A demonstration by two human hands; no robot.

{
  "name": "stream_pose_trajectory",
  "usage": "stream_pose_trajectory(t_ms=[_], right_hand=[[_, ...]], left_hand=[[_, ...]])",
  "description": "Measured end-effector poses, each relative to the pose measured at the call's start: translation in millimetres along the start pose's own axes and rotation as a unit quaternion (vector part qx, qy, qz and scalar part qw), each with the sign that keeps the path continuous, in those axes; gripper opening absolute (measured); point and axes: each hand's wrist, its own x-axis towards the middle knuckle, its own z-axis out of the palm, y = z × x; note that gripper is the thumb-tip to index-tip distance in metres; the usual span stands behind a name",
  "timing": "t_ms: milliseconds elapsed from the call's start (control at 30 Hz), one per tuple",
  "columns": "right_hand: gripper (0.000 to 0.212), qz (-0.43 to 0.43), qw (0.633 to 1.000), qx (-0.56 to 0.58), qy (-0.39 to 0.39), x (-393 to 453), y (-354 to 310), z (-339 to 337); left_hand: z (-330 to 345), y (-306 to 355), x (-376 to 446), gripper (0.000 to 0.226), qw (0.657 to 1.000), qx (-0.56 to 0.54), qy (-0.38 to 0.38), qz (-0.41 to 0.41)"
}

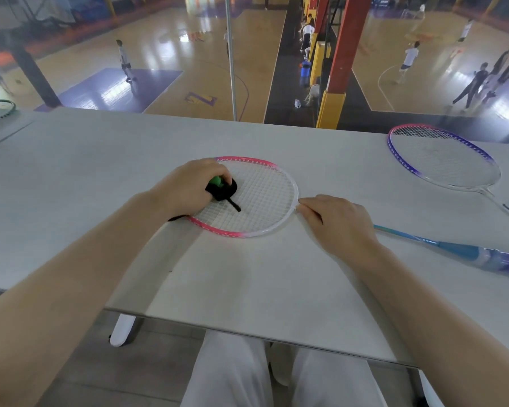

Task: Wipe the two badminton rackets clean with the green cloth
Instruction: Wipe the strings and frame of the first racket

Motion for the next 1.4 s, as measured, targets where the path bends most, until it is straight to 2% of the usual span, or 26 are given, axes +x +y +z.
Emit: stream_pose_trajectory(t_ms=[267, 367, 600, 933, 1133, 1400], right_hand=[[0.036, 0.004, 1.000, 0.014, -0.010, 0, -1, -2], [0.035, -0.004, 1.000, 0.016, -0.007, 0, 0, -2], [0.036, -0.001, 1.000, 0.000, -0.010, 0, -1, -4], [0.039, -0.005, 1.000, -0.005, -0.017, 0, 0, -3], [0.038, 0.000, 1.000, -0.004, -0.015, 0, 0, -3], [0.035, -0.012, 1.000, 0.002, 0.004, 0, -1, -2]], left_hand=[[-9, 18, -72, 0.051, 0.998, -0.031, -0.055, 0.000], [-5, 18, -72, 0.048, 0.999, -0.011, -0.042, 0.006], [4, -1, -18, 0.041, 0.999, 0.040, 0.017, 0.005], [11, -10, 74, 0.029, 0.996, 0.067, 0.051, 0.002], [7, -17, 73, 0.037, 0.999, 0.035, 0.021, -0.003], [-6, -18, 6, 0.055, 1.000, 0.000, -0.023, 0.002]])
